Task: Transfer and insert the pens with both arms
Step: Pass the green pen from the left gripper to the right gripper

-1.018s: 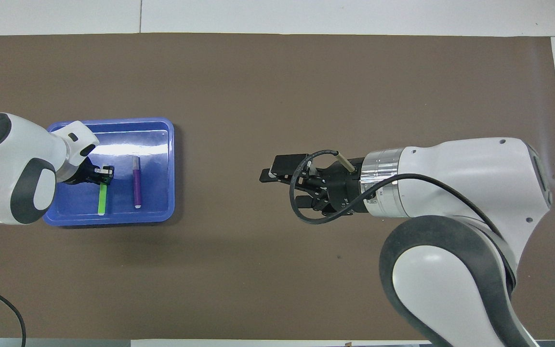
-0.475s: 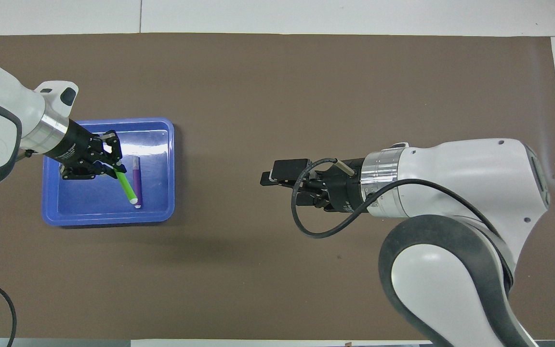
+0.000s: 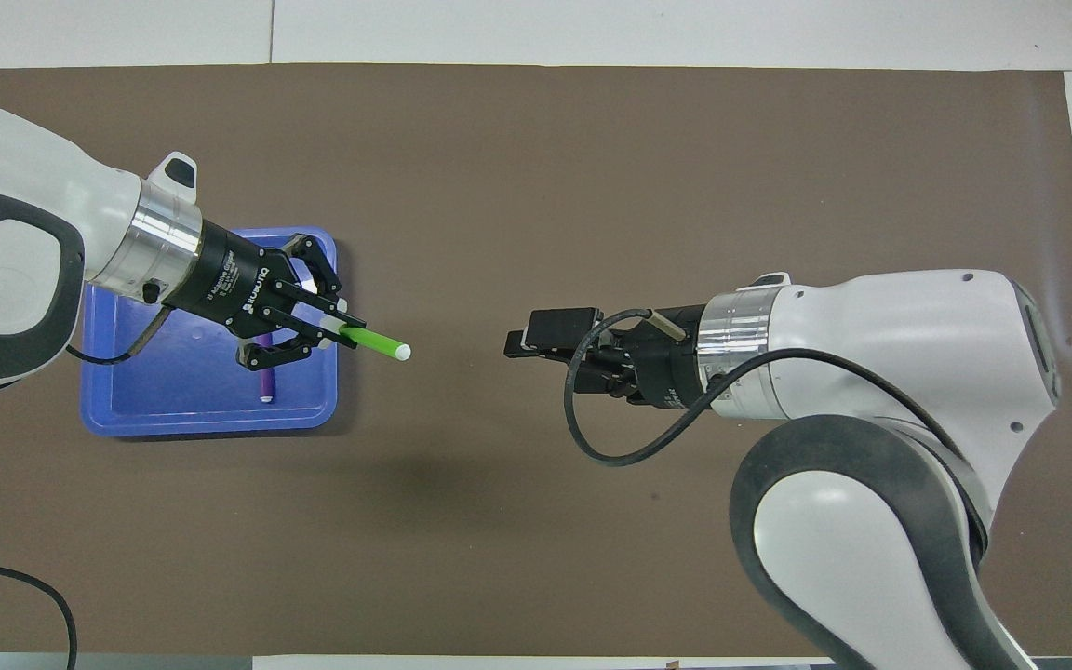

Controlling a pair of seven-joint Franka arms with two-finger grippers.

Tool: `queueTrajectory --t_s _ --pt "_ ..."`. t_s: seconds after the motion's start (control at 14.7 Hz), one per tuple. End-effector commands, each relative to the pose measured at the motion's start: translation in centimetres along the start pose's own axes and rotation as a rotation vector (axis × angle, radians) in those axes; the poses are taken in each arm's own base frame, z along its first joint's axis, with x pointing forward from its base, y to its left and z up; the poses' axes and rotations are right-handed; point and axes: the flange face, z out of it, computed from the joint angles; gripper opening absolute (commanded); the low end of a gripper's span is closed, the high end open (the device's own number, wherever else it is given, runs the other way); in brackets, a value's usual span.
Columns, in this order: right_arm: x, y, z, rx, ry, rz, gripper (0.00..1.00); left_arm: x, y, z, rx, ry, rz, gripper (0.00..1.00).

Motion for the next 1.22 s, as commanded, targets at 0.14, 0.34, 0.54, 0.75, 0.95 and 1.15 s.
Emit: queueTrajectory --t_s 0.14,0.34,0.54,0.75,0.95,1.15 --pt "-0.9 -1.0 0.8 0.085 0.08 -0.007 1.0 -3.5 -1.9 4.8 -0.137 -0.05 -0.15 0.0" --pt "-1.8 -1.7 1.8 0.088 0.083 -0.038 1.0 -5.2 -2.9 6.7 -0.19 -0.065 -0.178 0.0" --pt "-1.7 -1.3 1.9 0.076 0.084 -0.11 1.0 -6.0 -3.1 7.0 -0.206 -0.055 -0.168 0.0" --pt "-1.5 -0.4 1.8 0.058 0.09 -0.171 1.0 -5.2 -3.1 6.8 -0.217 -0.052 -0.185 0.0" --pt "-1.1 -0.1 2.2 0.053 0.097 -0.174 1.0 -5.3 -3.0 6.7 -0.222 -0.053 -0.186 0.0" --pt "-0.9 0.5 3.1 0.038 0.094 -0.187 0.79 -5.6 -2.8 6.6 -0.258 -0.06 -0.212 0.0"
